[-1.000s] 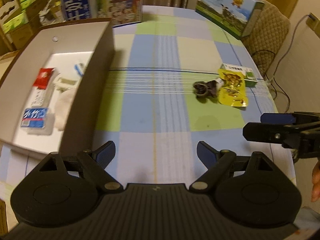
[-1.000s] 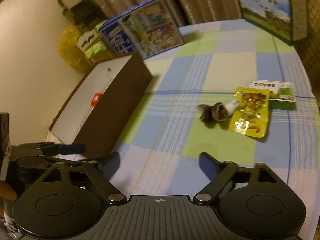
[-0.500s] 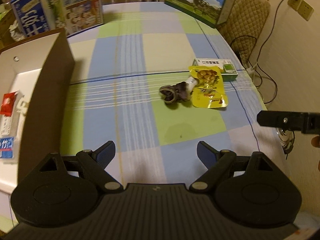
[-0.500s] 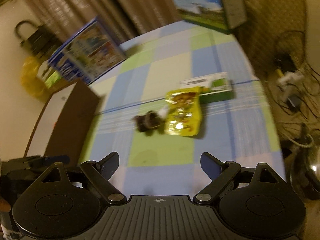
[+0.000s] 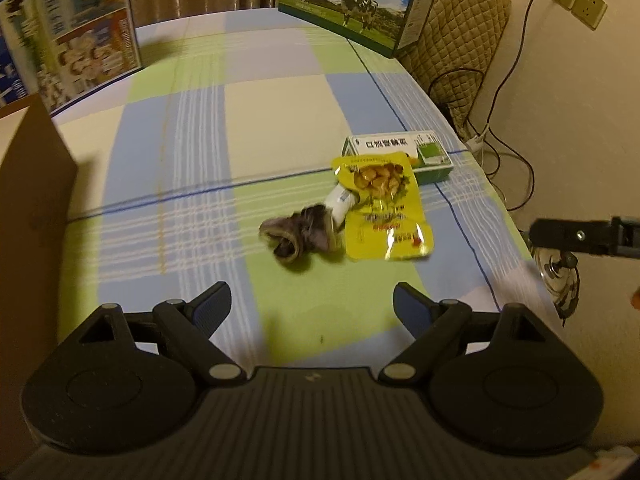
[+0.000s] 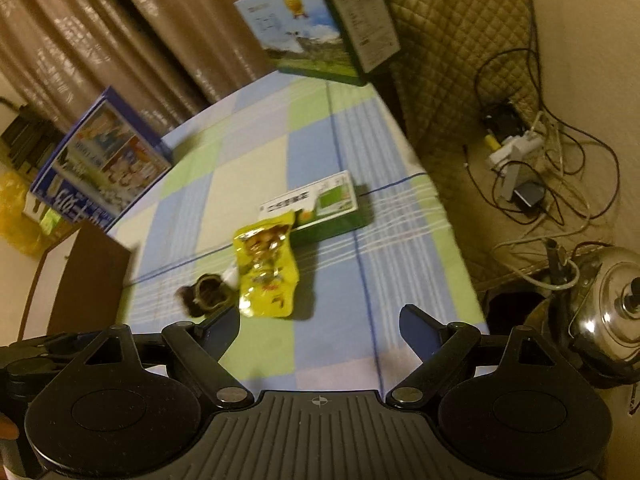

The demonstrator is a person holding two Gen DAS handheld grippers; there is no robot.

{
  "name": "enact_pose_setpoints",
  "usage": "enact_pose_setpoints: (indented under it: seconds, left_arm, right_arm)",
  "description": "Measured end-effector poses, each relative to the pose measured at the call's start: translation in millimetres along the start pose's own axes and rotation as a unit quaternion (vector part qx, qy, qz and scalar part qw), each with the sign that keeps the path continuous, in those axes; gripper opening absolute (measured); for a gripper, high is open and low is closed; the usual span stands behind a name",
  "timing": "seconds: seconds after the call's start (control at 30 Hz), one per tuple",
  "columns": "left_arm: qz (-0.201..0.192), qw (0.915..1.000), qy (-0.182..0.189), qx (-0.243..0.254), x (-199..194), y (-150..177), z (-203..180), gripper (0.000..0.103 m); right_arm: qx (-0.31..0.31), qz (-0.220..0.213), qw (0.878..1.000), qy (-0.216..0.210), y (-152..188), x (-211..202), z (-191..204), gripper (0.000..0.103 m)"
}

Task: Organize objects
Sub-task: 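Grasp dark scrunchie with left gripper while right gripper grasps yellow snack pouch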

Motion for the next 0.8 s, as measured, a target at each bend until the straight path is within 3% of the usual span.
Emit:
enact_pose_setpoints:
  seconds: [0.43, 0.73, 0.8]
  left_arm:
    - [0.001, 0.9999, -0.004, -0.016, 52.4, -29.2, 2.8, 0.078]
    - [0.013, 0.9997, -0.005, -0.018, 74.6, -34.0, 0.6, 0.064]
    - [0.009, 0.9998, -0.006, -0.017, 75.9, -35.0, 1.3, 0.056]
  right_arm:
    - [0.024, 0.007, 0.999, 0.026, -0.9, 14.3, -29.2, 0.084]
    - [0.025, 0.004, 1.000, 0.016, -4.6, 23.4, -29.2, 0.084]
    - [0.024, 0.001, 1.000, 0.010, -5.4, 25.5, -27.6, 0.083]
Point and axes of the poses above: each gripper's, at about its wrist camera, not at the fingertips, and x roughly the way its jaws point, z to its left, y to its underside, the point moved 8 cm from there along x, roughly the way its jaws point, and after that the axes turned 15 degrees about -x, right-handed, at the moved point
